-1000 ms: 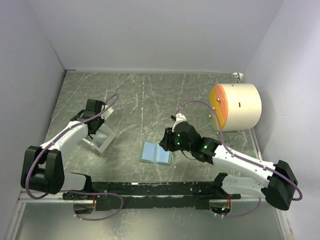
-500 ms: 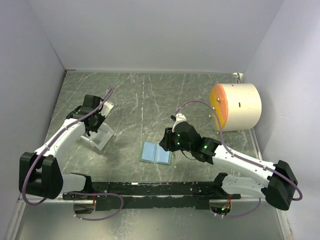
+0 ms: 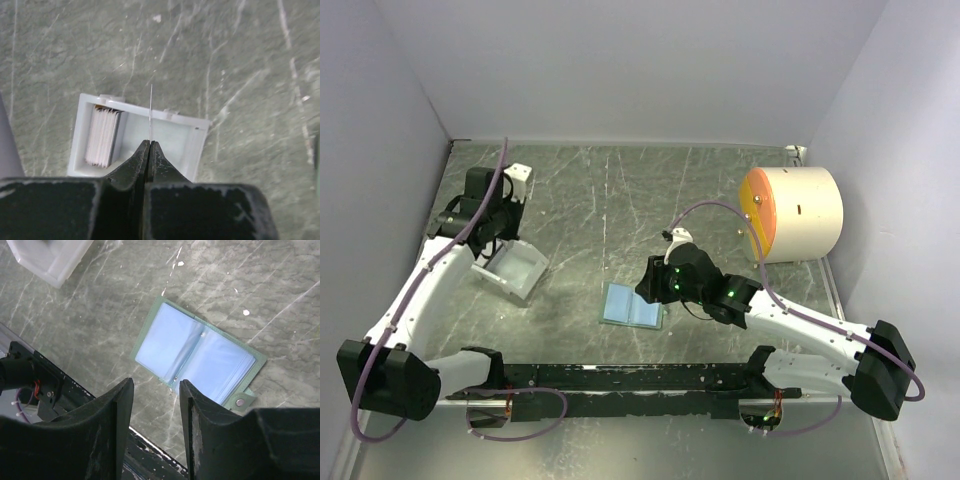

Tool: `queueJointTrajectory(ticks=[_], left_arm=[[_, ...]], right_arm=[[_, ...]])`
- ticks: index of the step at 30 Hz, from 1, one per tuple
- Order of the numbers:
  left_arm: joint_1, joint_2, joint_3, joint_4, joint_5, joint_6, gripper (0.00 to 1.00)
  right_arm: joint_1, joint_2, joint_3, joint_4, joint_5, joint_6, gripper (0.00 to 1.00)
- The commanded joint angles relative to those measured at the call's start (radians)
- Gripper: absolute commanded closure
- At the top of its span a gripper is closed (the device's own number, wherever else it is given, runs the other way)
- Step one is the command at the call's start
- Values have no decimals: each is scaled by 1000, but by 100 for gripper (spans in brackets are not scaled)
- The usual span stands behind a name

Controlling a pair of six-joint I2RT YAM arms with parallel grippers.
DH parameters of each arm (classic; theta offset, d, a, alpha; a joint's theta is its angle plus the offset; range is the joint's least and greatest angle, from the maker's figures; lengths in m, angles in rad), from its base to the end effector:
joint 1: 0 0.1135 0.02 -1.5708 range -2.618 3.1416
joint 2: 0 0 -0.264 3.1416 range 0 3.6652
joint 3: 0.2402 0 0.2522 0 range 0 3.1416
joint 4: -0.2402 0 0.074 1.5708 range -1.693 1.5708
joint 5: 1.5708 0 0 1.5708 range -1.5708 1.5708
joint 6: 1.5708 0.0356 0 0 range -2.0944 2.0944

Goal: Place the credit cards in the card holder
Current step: Pick up the credit card from the storage box, then insert the credit card into the card holder.

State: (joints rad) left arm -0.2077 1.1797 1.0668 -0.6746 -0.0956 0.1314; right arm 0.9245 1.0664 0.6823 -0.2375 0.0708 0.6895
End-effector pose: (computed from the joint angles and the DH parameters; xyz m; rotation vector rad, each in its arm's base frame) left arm 0.2421 -0.0476 0.3120 0.3515 2.3286 0.0755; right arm 0.1411 0.1829 0.2447 -0.2296 2.3042 0.8024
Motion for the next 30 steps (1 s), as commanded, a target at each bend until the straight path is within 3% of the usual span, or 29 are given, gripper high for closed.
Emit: queueJointTrajectory(ticks=[1,10,16,19,25,30], left_arm=[[-4,21,76,-49,151,-175,93],[-4,-22,3,82,462,-392,93],[-5,45,-54,133,746,-573,93],[-5,64,-159,285,910,-625,93],[-12,71,-300,425,924,-710,93],[-80,111,-413,576,937,-814,93]], right_arm=[[1,-5,-6,-5,0,31,57],[1,38,-19,-22,30,99,46],[1,73,-21,-28,60,119,48],[1,100,-19,-24,69,119,50],[0,172,0,-30,103,113,55],[0,211,-13,-9,120,111,59]])
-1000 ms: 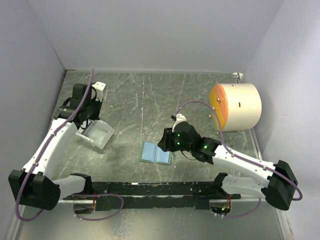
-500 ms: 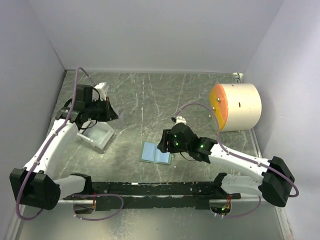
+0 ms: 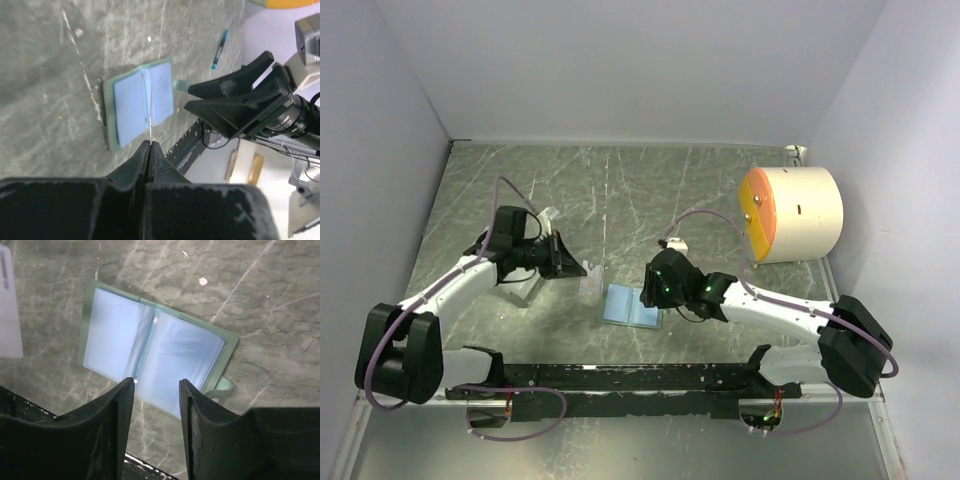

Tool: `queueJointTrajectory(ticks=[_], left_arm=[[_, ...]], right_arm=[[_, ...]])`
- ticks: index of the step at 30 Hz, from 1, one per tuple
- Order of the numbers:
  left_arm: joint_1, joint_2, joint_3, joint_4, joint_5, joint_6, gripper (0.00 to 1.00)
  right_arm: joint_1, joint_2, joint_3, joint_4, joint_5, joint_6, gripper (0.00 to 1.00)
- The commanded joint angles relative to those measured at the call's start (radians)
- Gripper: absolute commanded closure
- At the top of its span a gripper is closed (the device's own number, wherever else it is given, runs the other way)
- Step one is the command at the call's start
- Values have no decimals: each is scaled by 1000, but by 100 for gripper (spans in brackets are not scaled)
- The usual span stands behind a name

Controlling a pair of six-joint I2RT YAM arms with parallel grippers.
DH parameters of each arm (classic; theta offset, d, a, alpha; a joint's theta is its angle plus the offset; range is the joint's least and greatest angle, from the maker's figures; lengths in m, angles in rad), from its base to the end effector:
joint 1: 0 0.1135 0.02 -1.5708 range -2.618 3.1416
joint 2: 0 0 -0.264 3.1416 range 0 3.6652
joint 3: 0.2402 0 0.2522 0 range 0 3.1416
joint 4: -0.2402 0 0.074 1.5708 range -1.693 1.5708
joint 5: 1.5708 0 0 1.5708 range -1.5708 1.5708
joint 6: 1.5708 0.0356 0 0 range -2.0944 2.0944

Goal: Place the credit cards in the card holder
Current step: Insert the credit card into the card holder.

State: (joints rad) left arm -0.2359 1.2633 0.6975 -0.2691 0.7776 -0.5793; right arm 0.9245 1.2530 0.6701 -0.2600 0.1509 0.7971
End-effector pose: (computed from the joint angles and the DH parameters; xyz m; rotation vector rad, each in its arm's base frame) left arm 0.2331 -0.0817 0.2108 -0.0375 2.4897 -1.3009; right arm 0.1534 0.1945 0.1980 -0.0870 2.4920 0.5972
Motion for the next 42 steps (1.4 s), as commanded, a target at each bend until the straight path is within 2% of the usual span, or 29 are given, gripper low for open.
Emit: queueJointTrajectory(ticks=[1,7,15,22,42], left_arm=[[-71,42,-53,186,56,-111,93],[-191,123,-79,306,-10,-176,93],[-265,263,-92,405,-26,-193,93],[-285,334,-114,481,-57,-224,93],[-349,376,-145,602,-88,-302,93]], right_arm=[[1,34,-1,16,44,0,60],[0,101,-10,26,68,-26,65],[-1,146,-39,39,92,-29,67],[0,141,-39,30,100,-27,68],[0,119,-62,49,91,-9,69]])
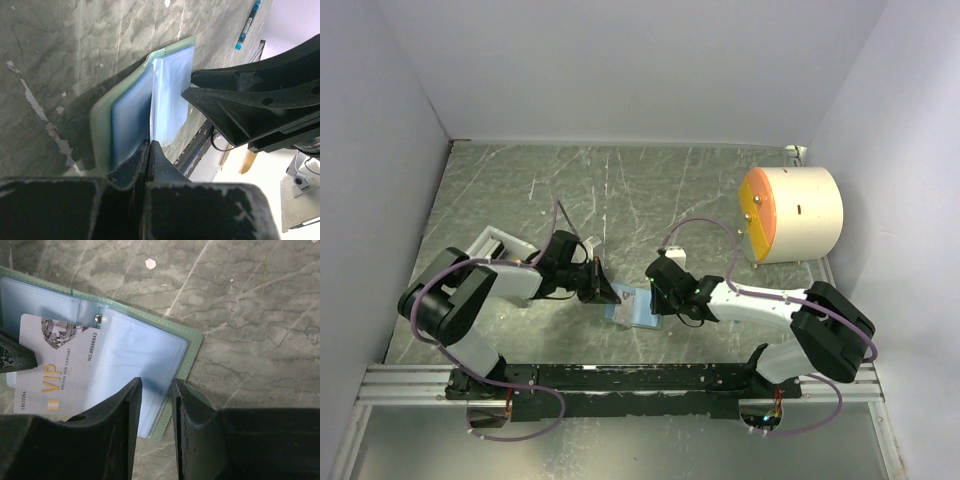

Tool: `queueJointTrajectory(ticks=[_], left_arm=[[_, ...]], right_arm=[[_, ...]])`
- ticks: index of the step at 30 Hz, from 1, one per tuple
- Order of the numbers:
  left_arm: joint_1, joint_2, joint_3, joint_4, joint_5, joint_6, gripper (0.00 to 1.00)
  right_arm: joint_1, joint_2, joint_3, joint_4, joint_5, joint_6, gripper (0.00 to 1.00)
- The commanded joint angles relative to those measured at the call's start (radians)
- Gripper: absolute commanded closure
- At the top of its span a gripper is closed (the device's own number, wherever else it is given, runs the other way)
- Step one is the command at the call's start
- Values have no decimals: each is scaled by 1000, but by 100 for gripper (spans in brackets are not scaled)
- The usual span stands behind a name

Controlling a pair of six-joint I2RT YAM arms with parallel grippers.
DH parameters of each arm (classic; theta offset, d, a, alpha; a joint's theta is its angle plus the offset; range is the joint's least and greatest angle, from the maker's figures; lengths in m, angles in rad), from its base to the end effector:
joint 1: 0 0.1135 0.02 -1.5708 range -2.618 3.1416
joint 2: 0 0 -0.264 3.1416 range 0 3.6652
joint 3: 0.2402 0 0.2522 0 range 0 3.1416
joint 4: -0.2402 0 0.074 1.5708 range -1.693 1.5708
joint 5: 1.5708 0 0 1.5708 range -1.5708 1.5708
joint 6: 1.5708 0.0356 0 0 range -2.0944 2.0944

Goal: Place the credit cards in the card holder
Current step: Insert the credit card into the card holder.

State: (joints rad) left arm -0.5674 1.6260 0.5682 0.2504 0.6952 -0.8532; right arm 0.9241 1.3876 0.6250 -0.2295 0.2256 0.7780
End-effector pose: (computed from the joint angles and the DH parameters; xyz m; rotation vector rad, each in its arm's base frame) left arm 0.2214 -0.1682 0.1199 0.0041 2.6699 -1.4173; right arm 0.1569 0.1947 0.1562 -0.1011 2.5685 0.3833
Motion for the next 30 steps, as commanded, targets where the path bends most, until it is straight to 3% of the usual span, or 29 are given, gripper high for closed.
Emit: queueJointTrajectory(ticks=[1,15,30], left_arm=[[-20,14,-14,82,-10,-28,93],[-23,-85,38,-75,-76,26,93],[-26,-43,28,-15,-48,5,93]], right_arm=[[-1,-18,-19,19,15,10,69],[0,-49,-13,3,21,10,70],[-1,-53,1,-6,21,6,70]])
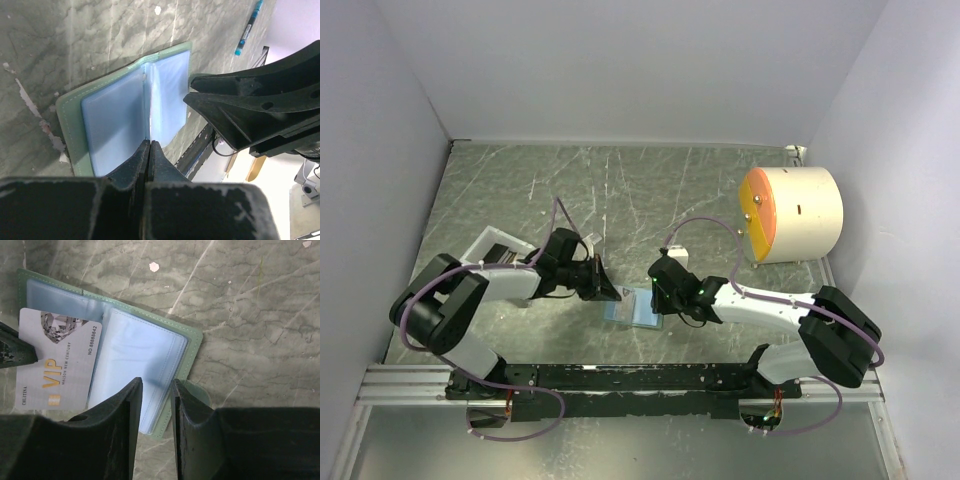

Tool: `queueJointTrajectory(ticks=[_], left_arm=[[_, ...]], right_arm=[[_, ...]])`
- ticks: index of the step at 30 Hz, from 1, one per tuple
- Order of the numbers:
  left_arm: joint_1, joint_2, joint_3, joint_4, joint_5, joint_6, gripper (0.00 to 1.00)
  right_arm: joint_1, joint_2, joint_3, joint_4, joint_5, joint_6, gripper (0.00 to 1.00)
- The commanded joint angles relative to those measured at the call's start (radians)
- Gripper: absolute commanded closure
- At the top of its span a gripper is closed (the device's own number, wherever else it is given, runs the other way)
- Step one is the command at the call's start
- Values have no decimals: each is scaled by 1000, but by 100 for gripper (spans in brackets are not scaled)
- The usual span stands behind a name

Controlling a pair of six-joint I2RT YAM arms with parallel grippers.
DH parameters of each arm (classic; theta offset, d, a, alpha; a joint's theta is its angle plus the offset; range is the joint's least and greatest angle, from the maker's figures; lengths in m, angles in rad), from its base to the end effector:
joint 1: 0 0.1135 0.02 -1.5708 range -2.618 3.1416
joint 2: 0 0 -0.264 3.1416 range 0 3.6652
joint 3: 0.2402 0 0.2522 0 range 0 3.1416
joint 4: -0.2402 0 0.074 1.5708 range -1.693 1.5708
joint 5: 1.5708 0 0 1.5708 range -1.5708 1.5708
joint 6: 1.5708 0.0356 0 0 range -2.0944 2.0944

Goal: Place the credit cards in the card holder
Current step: Insert the credit card into the card holder.

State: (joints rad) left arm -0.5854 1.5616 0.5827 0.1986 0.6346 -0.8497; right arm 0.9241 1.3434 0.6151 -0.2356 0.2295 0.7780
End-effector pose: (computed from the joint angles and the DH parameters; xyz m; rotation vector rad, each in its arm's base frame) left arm 0.2192 -0.1706 0.1354 0.0106 2.6373 -1.3633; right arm 0.1542 0.1908 0.1632 -0.0941 2.5446 0.4058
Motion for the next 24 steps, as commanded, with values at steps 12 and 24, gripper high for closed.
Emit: queueJointTrajectory(ticks=[12,24], left_arm=[[-8,59,29,64,25,-5,93],[-8,38,55,-7,3,-6,93]], right_arm=[[0,4,9,-2,25,3,70],[0,8,-2,3,33,3,71]])
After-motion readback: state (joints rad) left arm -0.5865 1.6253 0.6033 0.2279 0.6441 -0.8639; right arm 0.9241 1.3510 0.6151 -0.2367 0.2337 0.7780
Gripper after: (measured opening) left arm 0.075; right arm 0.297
